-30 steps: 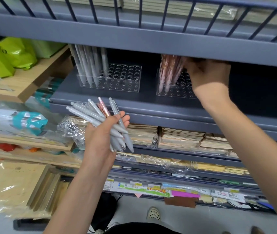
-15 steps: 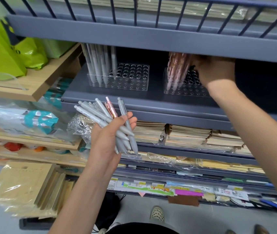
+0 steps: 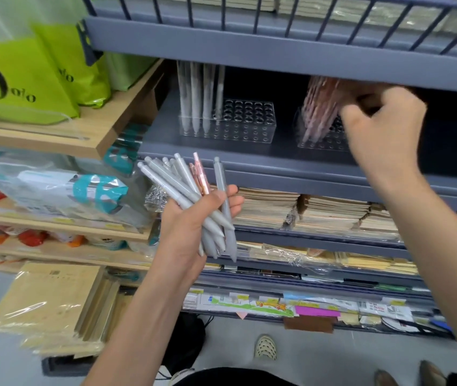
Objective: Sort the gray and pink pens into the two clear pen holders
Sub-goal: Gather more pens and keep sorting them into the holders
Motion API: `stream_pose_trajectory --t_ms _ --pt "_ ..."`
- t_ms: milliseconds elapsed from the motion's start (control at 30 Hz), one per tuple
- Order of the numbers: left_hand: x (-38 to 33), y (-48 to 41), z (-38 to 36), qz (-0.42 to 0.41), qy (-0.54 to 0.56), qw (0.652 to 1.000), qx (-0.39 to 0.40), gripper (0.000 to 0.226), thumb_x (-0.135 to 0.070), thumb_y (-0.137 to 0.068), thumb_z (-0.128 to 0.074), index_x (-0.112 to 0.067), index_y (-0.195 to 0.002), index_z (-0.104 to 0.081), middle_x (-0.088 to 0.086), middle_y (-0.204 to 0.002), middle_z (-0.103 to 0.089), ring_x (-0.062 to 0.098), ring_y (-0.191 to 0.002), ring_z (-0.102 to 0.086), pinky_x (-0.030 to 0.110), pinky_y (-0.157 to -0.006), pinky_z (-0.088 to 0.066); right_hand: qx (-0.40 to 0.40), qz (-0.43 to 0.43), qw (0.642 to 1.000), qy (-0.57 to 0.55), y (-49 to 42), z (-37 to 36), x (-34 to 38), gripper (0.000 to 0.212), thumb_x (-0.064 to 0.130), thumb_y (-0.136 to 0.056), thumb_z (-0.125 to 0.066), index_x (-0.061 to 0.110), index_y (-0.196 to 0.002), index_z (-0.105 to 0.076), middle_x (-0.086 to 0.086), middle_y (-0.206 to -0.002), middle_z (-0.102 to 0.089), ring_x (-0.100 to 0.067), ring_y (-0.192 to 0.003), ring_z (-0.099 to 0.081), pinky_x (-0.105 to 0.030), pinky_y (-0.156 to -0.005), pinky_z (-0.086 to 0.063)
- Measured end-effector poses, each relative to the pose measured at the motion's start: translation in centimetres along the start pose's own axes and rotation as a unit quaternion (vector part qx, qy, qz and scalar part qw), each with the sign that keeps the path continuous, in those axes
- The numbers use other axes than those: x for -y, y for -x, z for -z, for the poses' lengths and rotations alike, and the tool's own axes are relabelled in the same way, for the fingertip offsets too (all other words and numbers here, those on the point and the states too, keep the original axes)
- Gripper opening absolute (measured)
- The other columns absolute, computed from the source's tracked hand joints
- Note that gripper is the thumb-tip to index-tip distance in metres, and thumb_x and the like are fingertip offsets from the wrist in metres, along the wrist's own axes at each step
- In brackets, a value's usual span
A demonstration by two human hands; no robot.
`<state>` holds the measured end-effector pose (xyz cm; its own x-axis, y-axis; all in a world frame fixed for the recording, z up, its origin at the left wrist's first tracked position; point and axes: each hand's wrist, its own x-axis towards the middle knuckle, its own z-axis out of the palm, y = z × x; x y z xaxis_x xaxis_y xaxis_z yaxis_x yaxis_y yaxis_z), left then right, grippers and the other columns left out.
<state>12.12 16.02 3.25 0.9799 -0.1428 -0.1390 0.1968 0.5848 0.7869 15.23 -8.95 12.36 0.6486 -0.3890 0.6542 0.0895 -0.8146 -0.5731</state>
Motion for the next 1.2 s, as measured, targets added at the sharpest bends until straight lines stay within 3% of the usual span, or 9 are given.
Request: stream_pose_trajectory --t_ms 133,233,400,500,633,767,867,1033,1200 --pt "-0.2 0.3 1.6 -0.001 -0.027 0.999 0.039 0.030 -0.003 -0.086 -0.068 0.011 -0.110 -0.060 0.020 -0.094 -0.076 0.028 -0.080 -0.076 0.031 -0.071 -0.060 0.229 0.030 0.965 -0.123 4.0 -1.7 4.1 0.006 0.035 -0.086 -0.070 0.034 -0.080 -0.073 0.017 -0.080 -0.071 0.002 -0.074 -0.063 -0.017 -0.071 -0.048" --pt "-0.4 0.4 2.2 0.008 -0.036 0.998 0.060 0.039 -0.007 -0.082 -0.066 0.010 -0.117 -0.056 0.020 -0.093 -0.076 0.030 -0.079 -0.076 0.031 -0.069 -0.060 0.372 0.012 0.915 -0.157 5.8 -3.3 5.9 0.008 0.033 -0.084 -0.075 0.026 -0.087 -0.078 0.009 -0.096 -0.073 -0.005 -0.090 -0.067 -0.020 -0.083 -0.051" --pt "-0.8 0.2 3.1 0.006 -0.067 0.994 0.087 0.015 -0.007 -0.081 -0.067 -0.006 -0.094 -0.075 0.020 -0.091 -0.076 0.033 -0.079 -0.076 0.033 -0.067 -0.061 0.448 -0.049 0.863 -0.226 7.1 -5.1 6.8 0.015 0.023 -0.080 -0.078 0.011 -0.088 -0.079 0.002 -0.105 -0.072 -0.004 -0.098 -0.067 -0.022 -0.091 -0.052" --pt "-0.9 -0.4 3.3 0.001 -0.055 0.995 0.083 0.019 -0.007 -0.083 -0.065 0.001 -0.100 -0.068 0.022 -0.092 -0.076 0.035 -0.081 -0.075 0.034 -0.068 -0.061 0.431 -0.086 0.852 -0.283 7.1 -5.6 6.8 0.018 0.024 -0.076 -0.077 0.008 -0.084 -0.077 -0.003 -0.105 -0.073 -0.009 -0.096 -0.067 -0.026 -0.089 -0.055" --pt "-1.4 -1.5 3.6 -0.001 -0.062 0.997 0.050 0.023 0.002 -0.089 -0.053 -0.004 -0.082 -0.074 0.016 -0.082 -0.076 0.030 -0.079 -0.076 0.034 -0.068 -0.061 0.361 -0.090 0.867 -0.332 7.1 -6.1 6.3 0.009 0.023 -0.083 -0.074 0.014 -0.086 -0.076 -0.005 -0.099 -0.075 -0.020 -0.094 -0.068 -0.033 -0.089 -0.056" --pt "-2.1 -2.7 4.5 0.012 -0.081 0.996 -0.023 0.014 0.007 -0.091 -0.050 0.008 -0.095 -0.064 0.010 -0.066 -0.069 0.022 -0.057 -0.068 0.032 -0.055 -0.059 0.226 -0.126 0.878 -0.403 6.0 -5.9 5.3 0.016 0.026 -0.092 -0.062 0.011 -0.091 -0.067 -0.013 -0.088 -0.073 -0.025 -0.077 -0.069 -0.032 -0.069 -0.057" --pt "-2.7 -2.7 4.8 0.021 -0.094 0.995 -0.033 0.037 0.006 -0.093 -0.051 -0.010 -0.067 -0.073 0.009 -0.060 -0.064 0.020 -0.049 -0.060 0.027 -0.043 -0.053 0.126 -0.155 0.874 -0.443 4.2 -6.0 4.8 0.017 0.025 -0.097 -0.056 0.007 -0.096 -0.056 -0.021 -0.085 -0.070 -0.028 -0.066 -0.068 -0.031 -0.059 -0.055" --pt "-3.2 -2.7 4.9 0.018 -0.131 0.991 -0.030 0.008 0.000 -0.093 -0.058 0.004 -0.088 -0.062 0.015 -0.058 -0.058 0.019 -0.043 -0.054 0.021 -0.032 -0.043 0.038 -0.142 0.871 -0.469 1.5 -7.6 5.2 0.005 0.016 -0.100 -0.048 0.012 -0.099 -0.052 -0.012 -0.086 -0.072 -0.034 -0.074 -0.072 -0.036 -0.066 -0.058" --pt "-3.5 -2.9 4.8 0.029 -0.142 0.989 0.001 0.027 -0.020 -0.085 -0.071 -0.004 -0.098 -0.053 0.016 -0.062 -0.051 0.013 -0.034 -0.048 0.019 -0.031 -0.040 0.005 -0.087 0.911 -0.403 0.6 -9.7 5.7 0.013 0.011 -0.097 -0.053 0.019 -0.090 -0.060 0.002 -0.074 -0.072 -0.032 -0.074 -0.073 -0.041 -0.070 -0.060"
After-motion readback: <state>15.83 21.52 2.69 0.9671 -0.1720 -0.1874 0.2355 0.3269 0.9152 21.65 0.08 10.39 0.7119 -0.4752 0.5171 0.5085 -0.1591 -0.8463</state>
